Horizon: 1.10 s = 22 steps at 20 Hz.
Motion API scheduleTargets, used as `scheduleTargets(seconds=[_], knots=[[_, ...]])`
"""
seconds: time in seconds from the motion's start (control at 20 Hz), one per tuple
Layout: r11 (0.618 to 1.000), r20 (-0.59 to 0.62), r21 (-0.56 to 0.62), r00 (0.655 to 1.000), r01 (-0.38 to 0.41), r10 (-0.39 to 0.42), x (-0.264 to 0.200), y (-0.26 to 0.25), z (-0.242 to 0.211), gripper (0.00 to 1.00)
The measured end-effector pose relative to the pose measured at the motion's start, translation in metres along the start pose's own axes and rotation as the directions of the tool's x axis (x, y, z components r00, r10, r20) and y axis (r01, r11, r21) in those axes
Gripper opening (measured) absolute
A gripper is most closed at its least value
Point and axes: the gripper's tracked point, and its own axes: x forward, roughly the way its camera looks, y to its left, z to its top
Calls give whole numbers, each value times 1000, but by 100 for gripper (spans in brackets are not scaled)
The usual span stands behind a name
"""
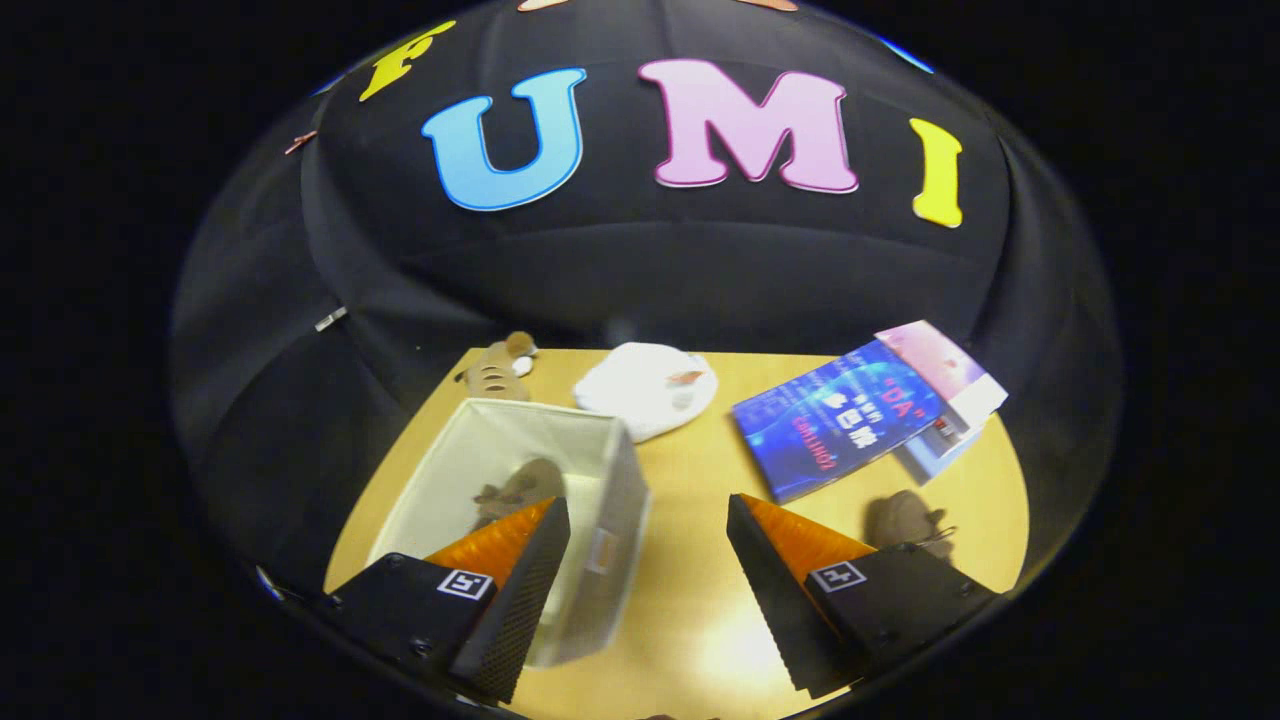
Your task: Open the storage box then place both shoes into the box .Put the left shoe in first, then the right shoe, with the right side of both shoes facing outward in a uniform manner.
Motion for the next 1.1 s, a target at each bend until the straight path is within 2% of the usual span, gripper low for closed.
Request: scheduleTargets(seconds=[0.3,0.55,0.85,1.1], knots=[[993,-11,1,993,120,-120,-35,-131,-29,99],[984,-59,-6,982,180,-180,-45,-215,-69,99],[979,-142,-9,969,205,-204,-38,-278,-121,99],[973,-232,32,948,230,-216,0,-310,-159,99]])
